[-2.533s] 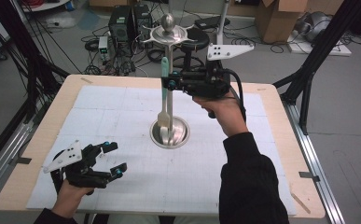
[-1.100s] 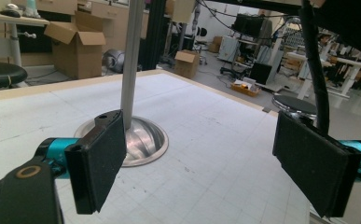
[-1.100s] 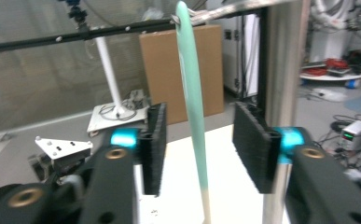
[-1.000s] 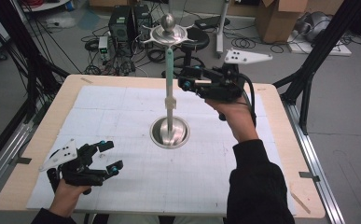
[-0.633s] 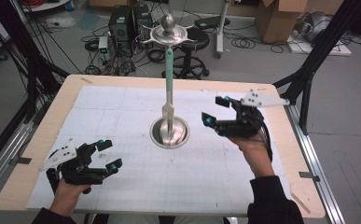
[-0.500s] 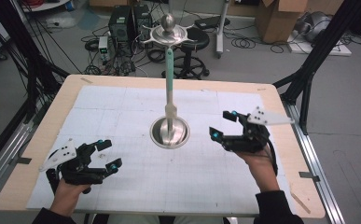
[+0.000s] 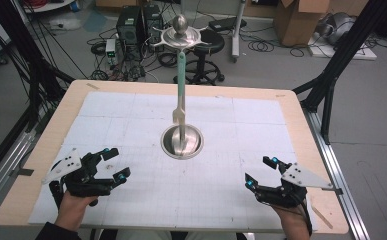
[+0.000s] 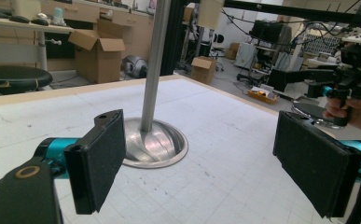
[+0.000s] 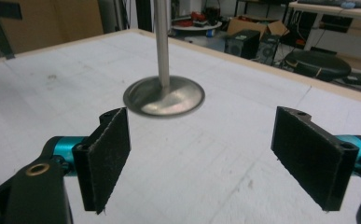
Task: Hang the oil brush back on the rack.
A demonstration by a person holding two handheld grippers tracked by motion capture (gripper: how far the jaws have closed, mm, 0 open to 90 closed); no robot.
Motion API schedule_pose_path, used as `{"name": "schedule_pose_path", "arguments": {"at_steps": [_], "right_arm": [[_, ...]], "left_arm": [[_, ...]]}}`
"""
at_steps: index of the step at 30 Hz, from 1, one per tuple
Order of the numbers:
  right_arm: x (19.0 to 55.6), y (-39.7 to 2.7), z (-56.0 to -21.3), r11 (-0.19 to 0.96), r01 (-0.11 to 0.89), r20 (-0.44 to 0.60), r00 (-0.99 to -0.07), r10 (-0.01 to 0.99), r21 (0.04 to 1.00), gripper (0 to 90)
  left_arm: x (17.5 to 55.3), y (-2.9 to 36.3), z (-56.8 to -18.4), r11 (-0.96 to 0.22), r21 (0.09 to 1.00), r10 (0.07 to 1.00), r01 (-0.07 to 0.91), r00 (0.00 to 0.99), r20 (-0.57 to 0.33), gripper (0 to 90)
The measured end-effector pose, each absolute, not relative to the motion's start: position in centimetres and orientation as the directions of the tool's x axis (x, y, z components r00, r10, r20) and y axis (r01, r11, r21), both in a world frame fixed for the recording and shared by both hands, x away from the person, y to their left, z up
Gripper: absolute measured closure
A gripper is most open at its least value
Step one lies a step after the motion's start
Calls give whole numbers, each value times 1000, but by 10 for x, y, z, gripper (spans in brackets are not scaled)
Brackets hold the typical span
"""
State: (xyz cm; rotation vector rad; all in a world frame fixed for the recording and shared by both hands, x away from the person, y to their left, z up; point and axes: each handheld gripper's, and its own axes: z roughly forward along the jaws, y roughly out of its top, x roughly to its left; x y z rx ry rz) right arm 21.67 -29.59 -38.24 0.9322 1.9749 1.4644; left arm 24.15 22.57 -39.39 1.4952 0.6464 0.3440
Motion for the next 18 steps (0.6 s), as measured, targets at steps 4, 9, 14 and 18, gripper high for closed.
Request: {"name": "schedule_pose_path", "arguments": {"at_steps": [4,9,14,18], "right_arm": [[213,-301,-382,142,224,31,-627,779,964,177],[214,-302,-385,144,234,34,-620,784,962,177],[212,-302,-384,136,234,38,-613,789,963,177],[212,-304,-385,134,232,37,-613,790,964,177]], "left_arm": [[240,227,-395,69,982,590,175,787,-182,175],[239,229,-396,70,982,593,176,784,-183,175],[238,230,-396,71,982,595,175,782,-183,175],[239,230,-397,71,981,597,179,781,-186,175]]}}
